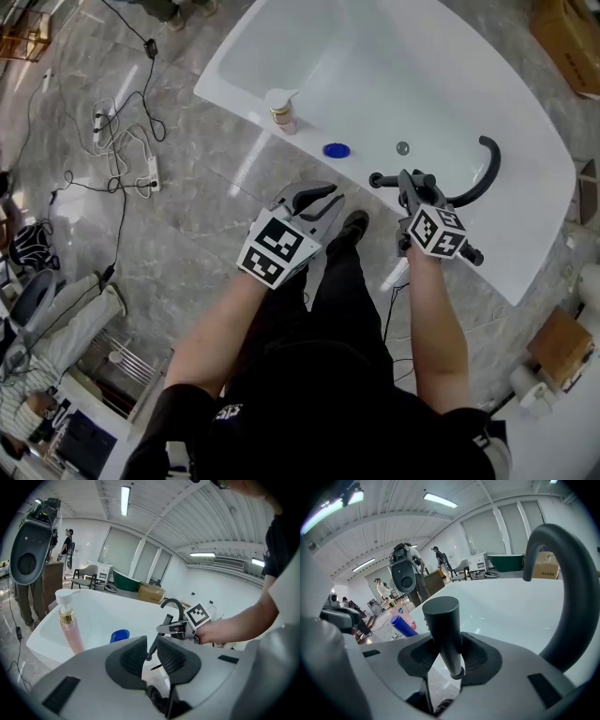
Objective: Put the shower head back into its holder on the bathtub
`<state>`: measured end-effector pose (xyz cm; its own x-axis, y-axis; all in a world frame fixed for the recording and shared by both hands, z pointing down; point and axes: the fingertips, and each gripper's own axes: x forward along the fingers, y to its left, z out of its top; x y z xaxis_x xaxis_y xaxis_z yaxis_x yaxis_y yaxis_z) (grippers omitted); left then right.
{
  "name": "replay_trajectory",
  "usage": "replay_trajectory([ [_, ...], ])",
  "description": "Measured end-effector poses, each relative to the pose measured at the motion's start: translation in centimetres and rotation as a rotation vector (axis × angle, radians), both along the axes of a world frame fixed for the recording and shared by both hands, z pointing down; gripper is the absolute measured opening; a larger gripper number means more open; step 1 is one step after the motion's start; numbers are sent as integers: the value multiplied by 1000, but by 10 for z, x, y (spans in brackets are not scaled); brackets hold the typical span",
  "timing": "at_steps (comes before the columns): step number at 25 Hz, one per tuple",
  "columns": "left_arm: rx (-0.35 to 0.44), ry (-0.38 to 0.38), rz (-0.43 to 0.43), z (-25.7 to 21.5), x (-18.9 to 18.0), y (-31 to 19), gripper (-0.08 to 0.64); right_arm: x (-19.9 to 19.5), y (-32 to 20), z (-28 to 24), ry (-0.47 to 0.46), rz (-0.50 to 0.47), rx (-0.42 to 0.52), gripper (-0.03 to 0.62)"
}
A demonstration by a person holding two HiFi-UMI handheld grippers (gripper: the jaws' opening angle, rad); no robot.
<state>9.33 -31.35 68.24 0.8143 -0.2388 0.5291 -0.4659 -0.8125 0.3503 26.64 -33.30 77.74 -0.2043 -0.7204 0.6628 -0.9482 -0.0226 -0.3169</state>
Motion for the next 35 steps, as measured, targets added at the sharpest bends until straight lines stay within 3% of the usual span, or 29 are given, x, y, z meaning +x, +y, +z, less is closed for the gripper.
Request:
replay_trajectory([
  [12, -4, -29, -47, -6, -30, 8, 75, -20, 6, 34, 54, -33, -86, 153],
  [18, -5, -22, -48, -24, -39, 13, 75, -33, 22, 36, 9, -45, -168, 180],
  [25, -2, 9, -17, -54, -40, 19, 75, -32, 24, -24, 0, 5, -100, 196],
  [28, -1, 24, -1, -69, -42, 21, 74, -36, 28, -58, -2, -18, -58, 196],
  [35, 9, 38, -24, -99, -51, 11, 64, -40, 49, -152, 45, -11, 56, 186],
])
